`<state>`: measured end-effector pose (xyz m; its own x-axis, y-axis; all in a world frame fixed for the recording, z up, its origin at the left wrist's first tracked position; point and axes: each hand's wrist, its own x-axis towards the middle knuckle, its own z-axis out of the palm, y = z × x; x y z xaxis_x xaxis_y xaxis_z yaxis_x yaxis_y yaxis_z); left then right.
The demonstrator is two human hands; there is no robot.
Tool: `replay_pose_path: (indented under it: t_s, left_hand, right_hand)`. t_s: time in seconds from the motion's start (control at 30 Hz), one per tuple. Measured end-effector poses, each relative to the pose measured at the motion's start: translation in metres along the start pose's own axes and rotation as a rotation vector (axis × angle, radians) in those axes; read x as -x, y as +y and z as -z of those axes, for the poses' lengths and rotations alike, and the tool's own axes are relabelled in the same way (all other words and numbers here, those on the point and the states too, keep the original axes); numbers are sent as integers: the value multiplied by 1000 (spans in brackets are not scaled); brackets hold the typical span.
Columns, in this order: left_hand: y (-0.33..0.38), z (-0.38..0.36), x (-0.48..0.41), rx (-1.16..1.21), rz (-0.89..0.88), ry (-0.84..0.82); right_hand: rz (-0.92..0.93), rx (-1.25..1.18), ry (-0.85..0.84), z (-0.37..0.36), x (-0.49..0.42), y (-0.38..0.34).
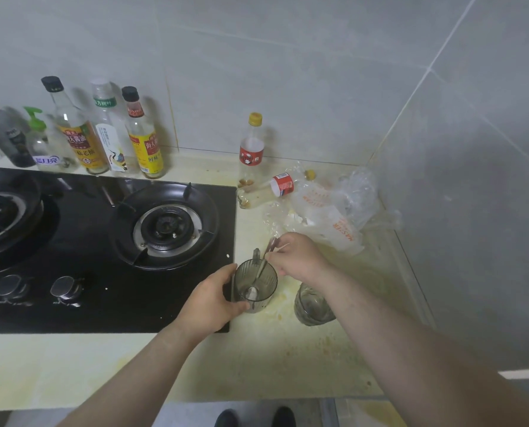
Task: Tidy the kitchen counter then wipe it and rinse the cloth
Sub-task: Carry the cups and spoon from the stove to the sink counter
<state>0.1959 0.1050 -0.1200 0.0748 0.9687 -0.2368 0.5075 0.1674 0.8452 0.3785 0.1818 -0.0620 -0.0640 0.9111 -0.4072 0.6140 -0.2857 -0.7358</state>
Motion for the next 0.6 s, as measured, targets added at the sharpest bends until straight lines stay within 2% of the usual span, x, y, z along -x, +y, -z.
replay_pose_path:
  t_s: [0.2,0.37,0.6]
  left_hand:
    - [7,0,-1,76,-8,-21]
    - [4,-8,-8,94,33,-44]
    - [1,-17,-12,97,46,-19]
  right_hand:
    - [79,28,142,35,44,42]
    - [33,185,74,42,64,87]
    - [-14,82,94,30,61,116]
